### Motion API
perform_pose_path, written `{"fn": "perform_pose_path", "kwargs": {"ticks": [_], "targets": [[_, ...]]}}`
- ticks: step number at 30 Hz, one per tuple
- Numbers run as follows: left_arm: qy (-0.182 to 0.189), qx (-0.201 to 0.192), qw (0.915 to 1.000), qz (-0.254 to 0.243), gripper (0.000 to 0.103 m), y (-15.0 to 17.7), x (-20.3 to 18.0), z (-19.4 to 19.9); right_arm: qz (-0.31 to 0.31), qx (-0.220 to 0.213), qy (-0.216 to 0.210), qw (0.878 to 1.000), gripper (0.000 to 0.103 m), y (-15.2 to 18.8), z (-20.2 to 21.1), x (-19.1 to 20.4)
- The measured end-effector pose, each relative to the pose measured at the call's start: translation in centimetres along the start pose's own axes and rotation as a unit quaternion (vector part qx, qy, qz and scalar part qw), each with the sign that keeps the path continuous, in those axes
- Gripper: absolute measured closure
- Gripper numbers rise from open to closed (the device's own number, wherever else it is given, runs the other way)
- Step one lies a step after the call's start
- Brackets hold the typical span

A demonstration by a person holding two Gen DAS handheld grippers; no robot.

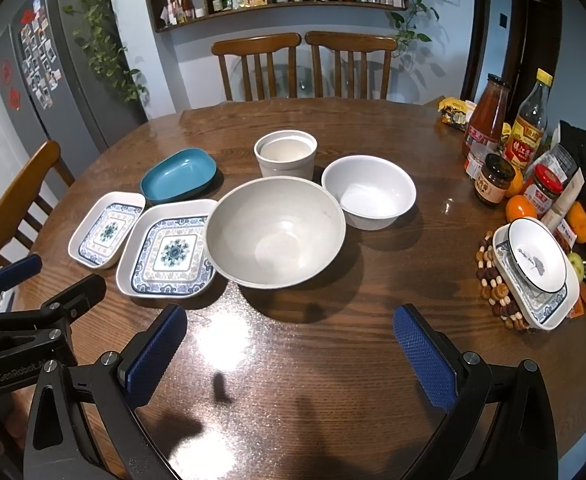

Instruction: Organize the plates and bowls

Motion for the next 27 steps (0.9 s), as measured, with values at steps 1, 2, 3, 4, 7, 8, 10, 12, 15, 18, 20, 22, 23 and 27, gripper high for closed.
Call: {"fn": "perform_pose_path", "kwargs": {"ticks": [1,2,3,4,7,8,10,12,15,18,20,22,23,27], "targets": [[0.001,0.001,1.0000,0.001,0.001,0.0,0.0,0.0,0.001,0.000,0.000,1.000,0.000,0.0,-0.1,0.0],[0.003,0.001,1.0000,0.002,0.001,0.0,0.1,-0.1,0.001,0.000,0.000,1.000,0.000,0.1,-0.1,0.1],[0.005,0.001,1.0000,0.004,0.001,0.1,0.2,-0.1,0.001,0.000,0.000,1.000,0.000,0.1,-0.1,0.1],[0.007,0.002,1.0000,0.005,0.001,0.1,0.3,-0.1,0.002,0.001,-0.001,1.000,0.000,0.1,-0.1,0.2],[0.015,0.007,0.9998,0.007,0.001,0.2,0.6,-0.4,0.008,0.003,-0.001,1.000,0.000,0.1,-0.2,0.8],[0.019,0.009,0.9997,0.008,0.001,0.2,0.8,-0.5,0.010,0.004,-0.002,1.000,0.000,0.0,-0.3,1.1],[0.030,0.014,0.9994,0.013,0.001,0.3,1.3,-0.8,0.015,0.007,-0.007,1.000,0.000,-0.2,-0.3,1.8],[0.045,0.019,0.9985,0.025,0.001,0.3,2.2,-1.1,0.021,0.008,-0.013,1.000,0.000,-0.2,-0.5,2.6],[0.055,0.024,0.9969,0.050,0.001,0.2,4.6,-1.8,0.039,0.013,-0.030,0.999,0.000,-0.4,-0.8,4.6],[0.037,0.028,0.9949,0.090,0.001,0.0,8.5,-2.8,0.063,0.021,-0.055,0.996,0.000,-0.7,-1.2,7.2],[0.026,0.028,0.9925,0.116,0.001,0.0,11.2,-3.4,0.077,0.024,-0.066,0.995,0.000,-1.1,-1.5,9.0],[0.014,0.026,0.9893,0.143,0.001,0.0,14.1,-3.9,0.088,0.028,-0.076,0.993,0.000,-1.5,-1.9,10.6],[0.006,0.026,0.9878,0.154,0.001,-0.1,15.4,-4.1,0.095,0.031,-0.081,0.992,0.000,-1.9,-2.2,11.5],[-0.008,0.035,0.9826,0.182,0.003,-0.2,19.0,-5.5,0.115,0.043,-0.093,0.988,0.000,-3.4,-3.8,14.8]]}}
Point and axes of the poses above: each gripper's, at about its wrist camera, not at the fingertips, and z roughly against the way its jaws point, x to its left, y to its underside, the point moved 8 cm from there along -z, roughly the way its jaws point, and after that the axes turned 11 degrees about x, right-handed, at the moved point
